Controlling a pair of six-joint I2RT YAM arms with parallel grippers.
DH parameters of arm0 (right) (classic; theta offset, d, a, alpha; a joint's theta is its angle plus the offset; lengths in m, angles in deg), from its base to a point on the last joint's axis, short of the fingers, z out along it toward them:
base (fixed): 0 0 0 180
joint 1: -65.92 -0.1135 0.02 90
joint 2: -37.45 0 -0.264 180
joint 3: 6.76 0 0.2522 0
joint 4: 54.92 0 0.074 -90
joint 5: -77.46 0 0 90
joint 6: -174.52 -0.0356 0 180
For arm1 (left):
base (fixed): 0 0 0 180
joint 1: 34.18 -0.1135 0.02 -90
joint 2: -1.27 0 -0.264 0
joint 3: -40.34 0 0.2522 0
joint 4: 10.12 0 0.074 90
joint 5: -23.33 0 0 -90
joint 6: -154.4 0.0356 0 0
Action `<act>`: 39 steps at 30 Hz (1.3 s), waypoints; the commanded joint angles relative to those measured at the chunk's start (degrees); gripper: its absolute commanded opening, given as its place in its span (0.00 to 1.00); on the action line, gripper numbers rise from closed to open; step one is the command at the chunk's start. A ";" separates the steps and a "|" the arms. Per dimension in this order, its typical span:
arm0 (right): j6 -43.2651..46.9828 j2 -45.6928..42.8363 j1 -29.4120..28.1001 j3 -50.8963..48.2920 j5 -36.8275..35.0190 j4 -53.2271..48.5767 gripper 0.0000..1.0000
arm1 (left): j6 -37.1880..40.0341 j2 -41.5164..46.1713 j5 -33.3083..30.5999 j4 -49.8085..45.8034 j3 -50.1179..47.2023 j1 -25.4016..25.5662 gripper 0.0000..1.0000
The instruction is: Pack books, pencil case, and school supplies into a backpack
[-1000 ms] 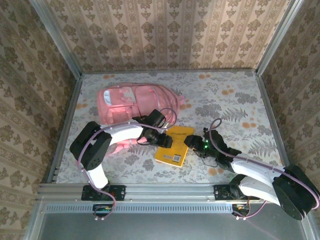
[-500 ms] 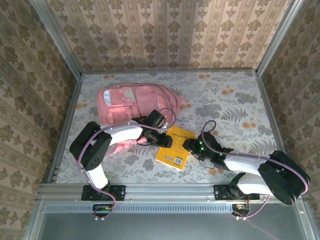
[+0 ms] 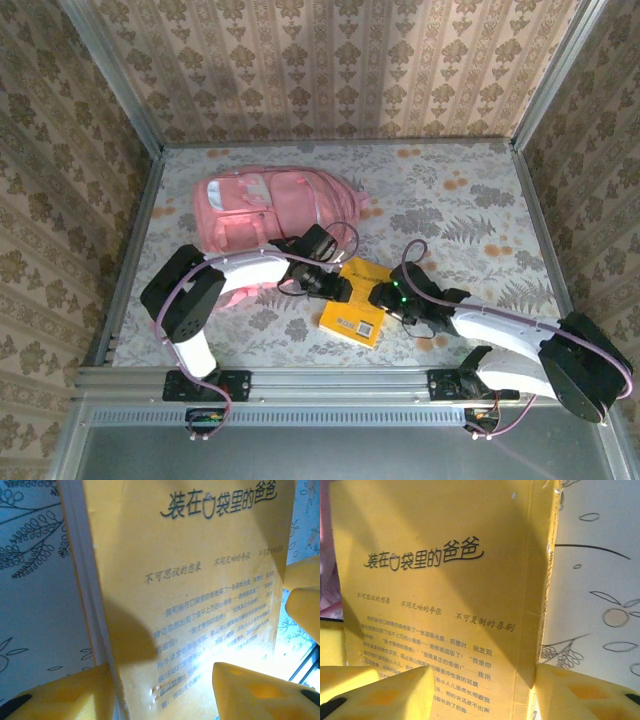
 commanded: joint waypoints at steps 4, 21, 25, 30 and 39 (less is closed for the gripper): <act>1.38 6.85 -0.07 3.02 3.70 0.80 0.56 | -0.09 0.04 4.42 3.25 0.36 0.74 0.54; -3.94 14.86 0.55 -1.26 15.38 27.96 0.57 | -0.54 -4.74 7.33 7.07 -0.39 1.53 0.51; -6.11 10.67 0.55 -1.90 16.10 33.73 0.57 | -0.37 -4.61 7.95 7.41 -0.79 1.55 0.49; -6.38 0.78 0.54 -2.67 14.85 33.12 0.57 | 0.07 -3.46 8.04 7.14 -1.46 1.38 0.48; -6.95 -9.62 0.46 -6.65 10.90 31.61 0.59 | -0.16 -2.91 8.48 7.68 -1.66 1.27 0.48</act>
